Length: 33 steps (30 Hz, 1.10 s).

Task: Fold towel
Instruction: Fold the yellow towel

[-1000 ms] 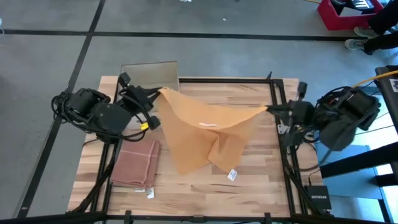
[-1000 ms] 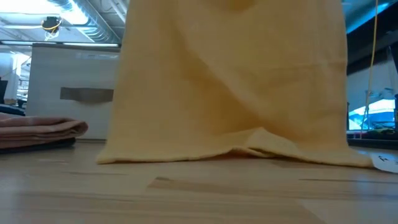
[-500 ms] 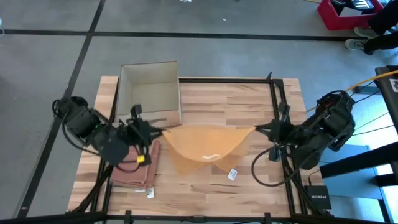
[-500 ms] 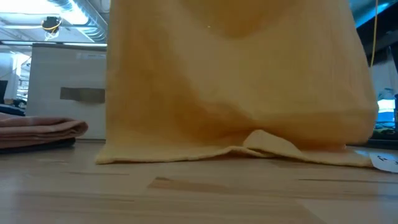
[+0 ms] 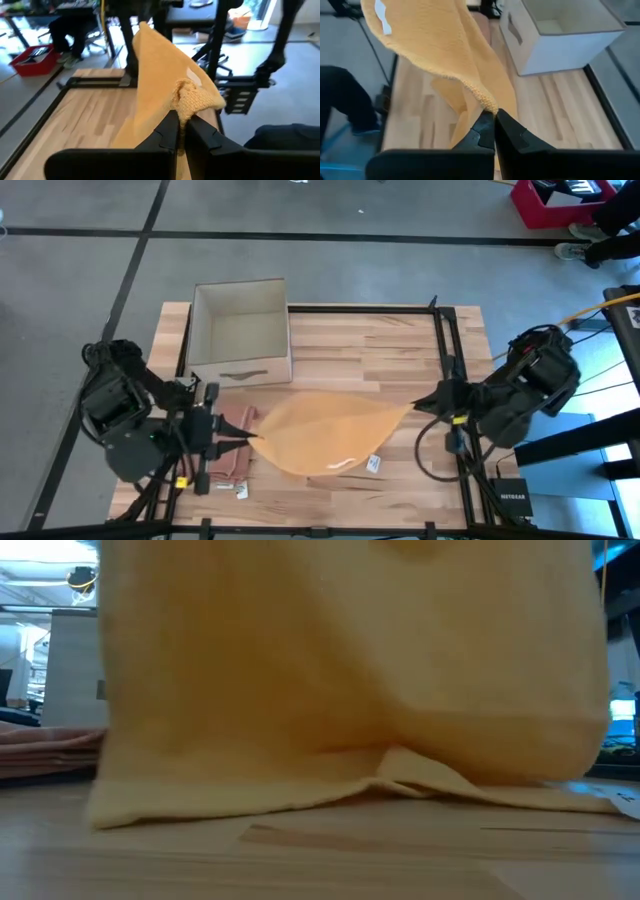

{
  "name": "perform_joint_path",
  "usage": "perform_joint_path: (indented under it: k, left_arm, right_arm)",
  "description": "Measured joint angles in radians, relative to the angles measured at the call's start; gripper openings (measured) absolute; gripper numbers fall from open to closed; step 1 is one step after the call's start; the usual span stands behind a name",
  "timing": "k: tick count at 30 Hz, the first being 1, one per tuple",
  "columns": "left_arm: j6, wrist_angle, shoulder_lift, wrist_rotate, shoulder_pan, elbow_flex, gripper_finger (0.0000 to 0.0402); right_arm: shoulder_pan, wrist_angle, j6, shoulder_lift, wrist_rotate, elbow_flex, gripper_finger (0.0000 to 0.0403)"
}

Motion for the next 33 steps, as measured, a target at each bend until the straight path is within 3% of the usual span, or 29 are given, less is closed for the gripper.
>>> perform_joint_path:
  k: [6,13,18,20,26,33]
  left_arm:
    - [0.024,0.024,0.0,-0.006,-0.003,0.0,0.0011]
    - [0.047,0.024,0.0,-0.008,0.034,0.0,0.0011]
    - [0.041,0.031,0.0,-0.011,0.061,0.0,0.0011]
    - [0.069,0.042,0.0,-0.046,0.072,0.0,0.0011]
    - [0.178,0.041,0.0,-0.274,0.143,0.0,0.0011]
    - [0.249,0.035,-0.004,-0.303,0.309,0.001,0.0011]
  right_arm:
    - [0.0,-0.001,-0.019,0.019,0.02,0.105,0.0001]
    - [-0.001,-0.007,-0.148,0.138,0.23,0.117,0.0001]
    - [0.0,-0.06,-0.171,0.189,0.293,0.214,0.0001]
    - [0.0,-0.065,-0.221,0.188,0.308,0.249,0.0001]
    - [-0.039,-0.059,-0.36,0.171,0.446,0.354,0.0001]
    - [-0.179,-0.064,-0.416,0.114,0.447,0.336,0.0001]
